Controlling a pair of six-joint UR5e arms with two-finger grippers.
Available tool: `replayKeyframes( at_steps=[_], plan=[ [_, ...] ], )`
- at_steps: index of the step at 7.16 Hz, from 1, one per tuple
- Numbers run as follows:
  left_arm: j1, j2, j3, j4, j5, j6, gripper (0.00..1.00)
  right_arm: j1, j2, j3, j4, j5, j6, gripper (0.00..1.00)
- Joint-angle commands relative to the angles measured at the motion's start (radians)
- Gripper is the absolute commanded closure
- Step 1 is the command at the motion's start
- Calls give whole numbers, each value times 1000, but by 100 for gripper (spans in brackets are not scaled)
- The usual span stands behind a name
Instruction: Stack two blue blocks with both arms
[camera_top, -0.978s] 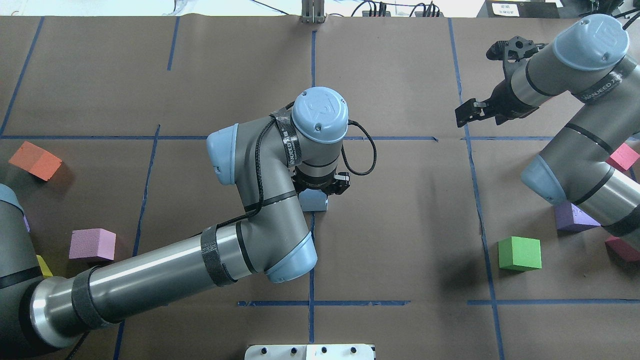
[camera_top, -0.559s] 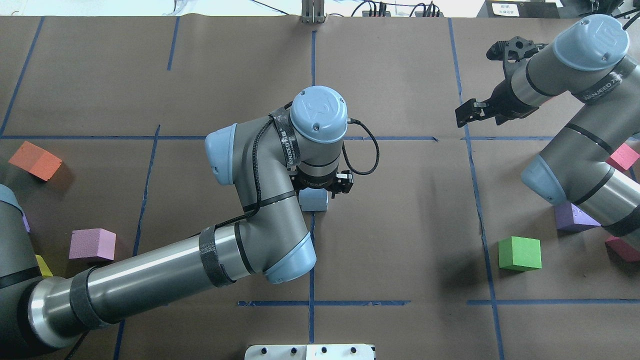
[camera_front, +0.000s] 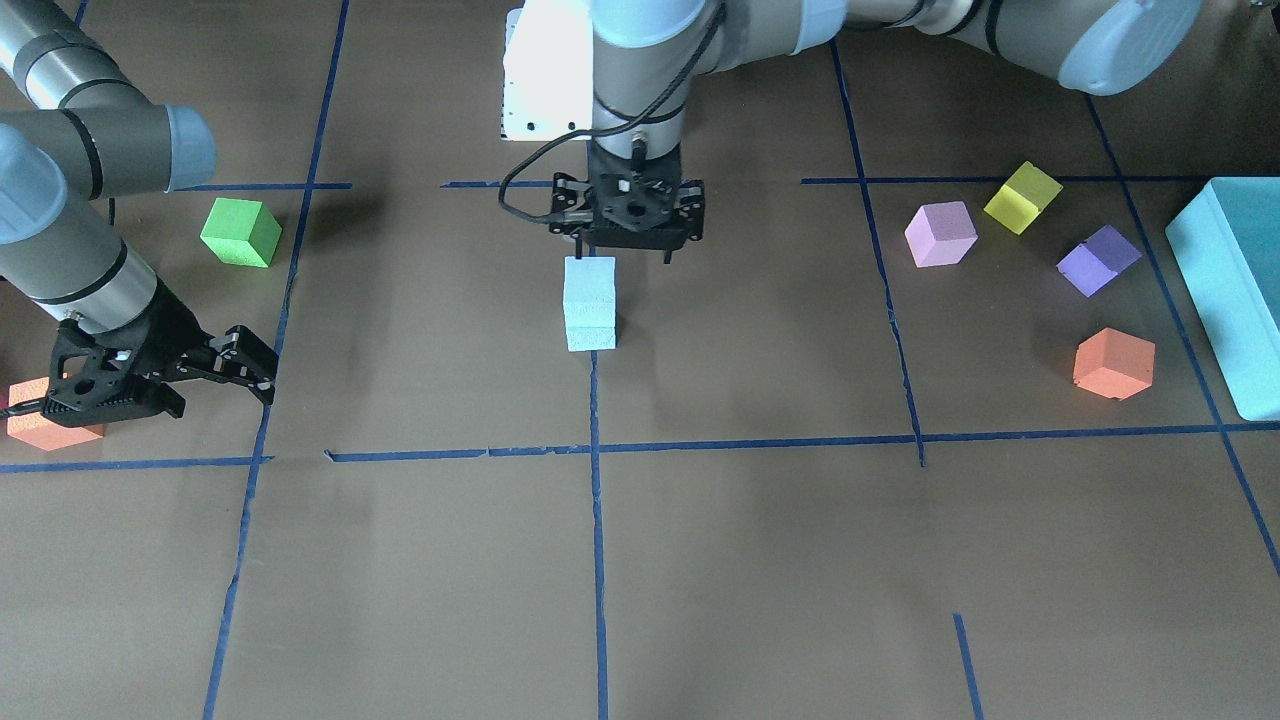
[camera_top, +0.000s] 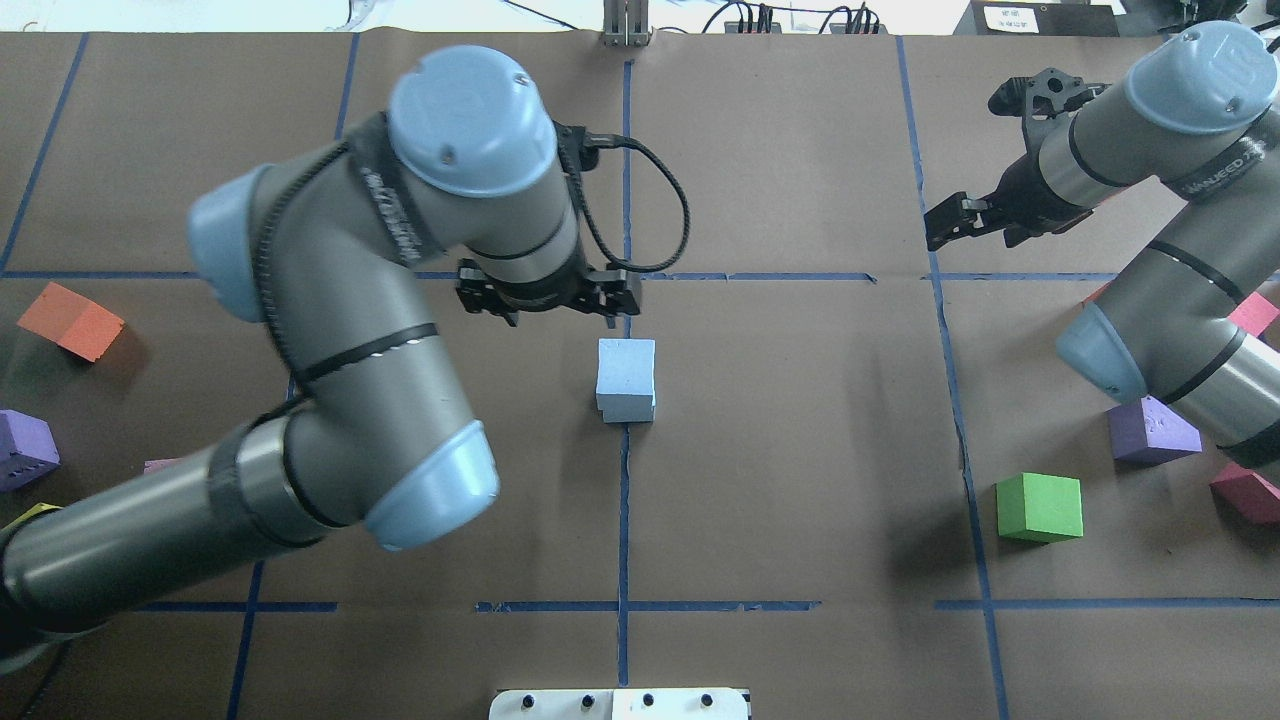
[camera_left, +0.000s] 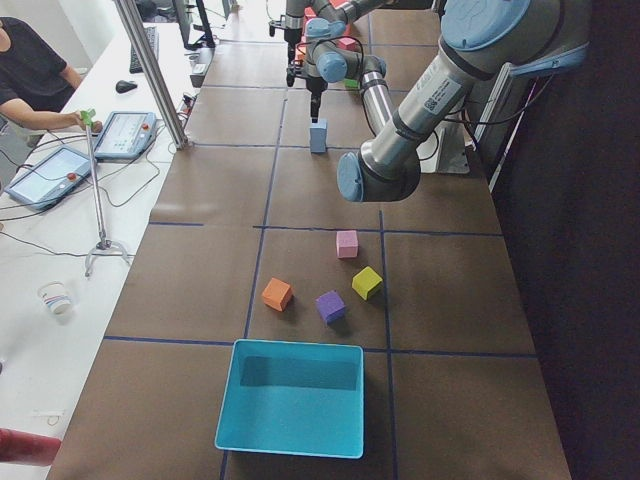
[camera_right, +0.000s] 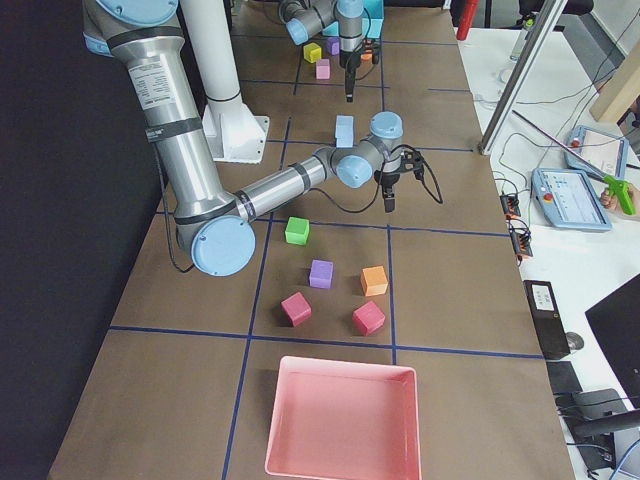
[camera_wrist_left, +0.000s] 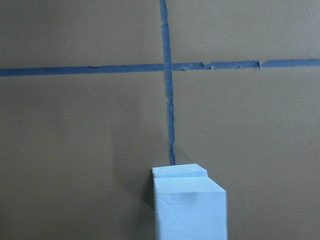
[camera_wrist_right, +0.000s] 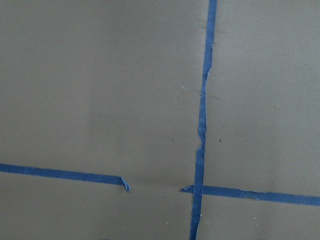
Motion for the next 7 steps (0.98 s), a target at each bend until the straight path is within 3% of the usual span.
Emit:
replayKeyframes(
  at_steps=[1,3,4,7],
  plan=[
    [-224,235,-173,16,-180,310,0,194,-32,-41,-8,180,-159,0],
    [-425,461,-180,6,-305,735,0,375,-79,-107,-18,281,-366,0],
    [-541,535,-148,7,-310,945,0,440,-114,-135,-33,284,-503,0],
    [-836,546,192,1,-468,1427,0,564,-158,-156,-271,284,-899,0]
  ],
)
